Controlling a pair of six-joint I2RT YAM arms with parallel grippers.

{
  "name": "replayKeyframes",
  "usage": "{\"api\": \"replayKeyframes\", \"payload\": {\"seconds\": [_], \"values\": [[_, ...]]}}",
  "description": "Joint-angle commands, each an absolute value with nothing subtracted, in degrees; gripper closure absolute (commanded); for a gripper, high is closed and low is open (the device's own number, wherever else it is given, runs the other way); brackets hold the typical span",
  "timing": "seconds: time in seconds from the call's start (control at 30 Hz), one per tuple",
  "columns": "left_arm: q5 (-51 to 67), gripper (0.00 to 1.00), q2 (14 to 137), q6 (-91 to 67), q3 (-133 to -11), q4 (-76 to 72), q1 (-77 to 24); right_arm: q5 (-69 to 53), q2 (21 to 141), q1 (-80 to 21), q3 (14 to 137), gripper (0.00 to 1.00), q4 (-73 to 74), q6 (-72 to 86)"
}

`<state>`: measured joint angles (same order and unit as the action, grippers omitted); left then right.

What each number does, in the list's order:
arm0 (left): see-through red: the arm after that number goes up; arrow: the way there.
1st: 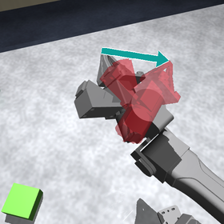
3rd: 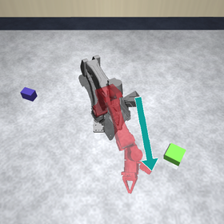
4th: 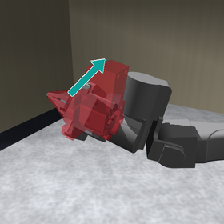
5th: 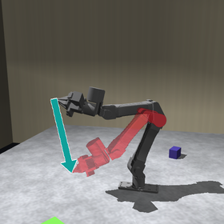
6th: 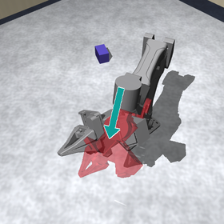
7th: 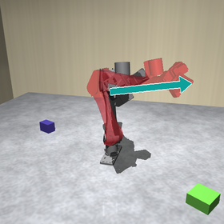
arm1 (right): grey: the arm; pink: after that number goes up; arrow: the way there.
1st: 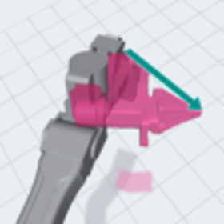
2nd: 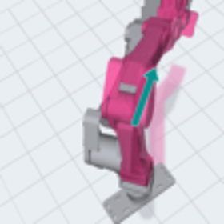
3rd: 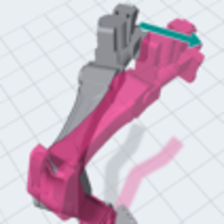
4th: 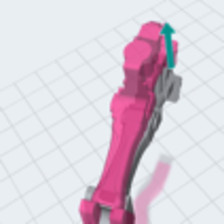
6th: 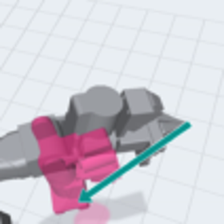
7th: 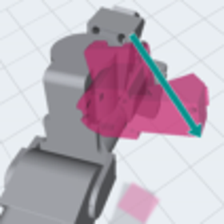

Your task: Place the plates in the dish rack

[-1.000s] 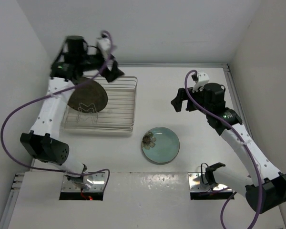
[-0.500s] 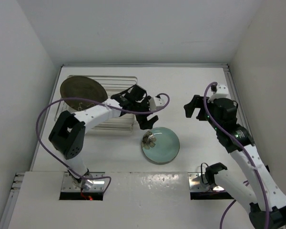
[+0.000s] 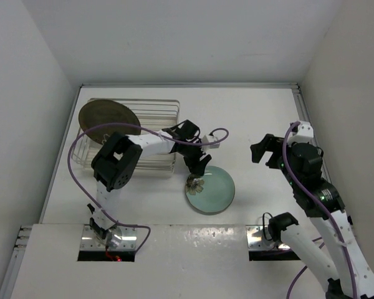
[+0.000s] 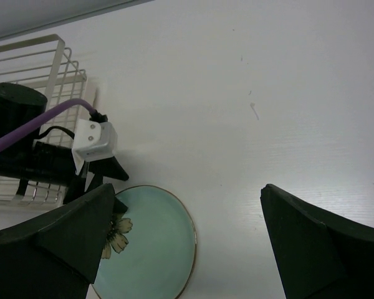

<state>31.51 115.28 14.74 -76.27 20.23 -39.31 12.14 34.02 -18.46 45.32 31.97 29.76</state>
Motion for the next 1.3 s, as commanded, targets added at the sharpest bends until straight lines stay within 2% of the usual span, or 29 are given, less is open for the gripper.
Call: {"api": "replayKeyframes", "payload": {"seconds": [0.0,0.23,0.33,0.37,0.4,0.53,0.77,0.9,1.13,1.27], "values": [[36.9,0.34,113.9,16.6,-74.0,22.8,-39.3,14.2,32.9,-18.1,44.8,0.01,32.1,29.3],[38.9,0.54,115.8,21.6,-73.5,28.7,-41.5,13.5,33.0,-18.2,44.4,0.01,31.3,28.9],[40.1,0.74,117.4,22.1,-73.5,30.1,-42.0,13.6,33.0,-18.2,45.2,0.01,31.6,28.6],[40.1,0.83,118.6,22.1,-74.0,30.7,-42.0,13.6,32.7,-18.4,45.3,0.01,31.6,28.4],[40.1,1.00,118.6,21.5,-74.0,30.7,-42.0,14.0,32.4,-18.4,45.4,0.01,31.9,28.3],[43.1,1.00,117.9,20.1,-76.8,31.7,-40.0,14.9,31.6,-18.4,45.4,0.01,32.2,28.0],[46.7,1.00,109.2,19.6,-90.8,38.1,-37.4,13.8,31.6,-18.2,45.2,0.01,31.1,27.3],[43.3,1.00,104.0,21.4,-97.5,41.3,-37.4,10.8,33.3,-18.4,45.3,0.01,29.4,26.8],[33.1,1.00,98.2,27.7,-98.9,42.5,-39.4,9.7,33.5,-18.3,43.9,0.01,25.9,26.2],[27.5,1.00,97.6,31.5,-106.9,45.6,-39.9,9.7,34.1,-18.3,44.1,0.01,25.8,25.8]]}}
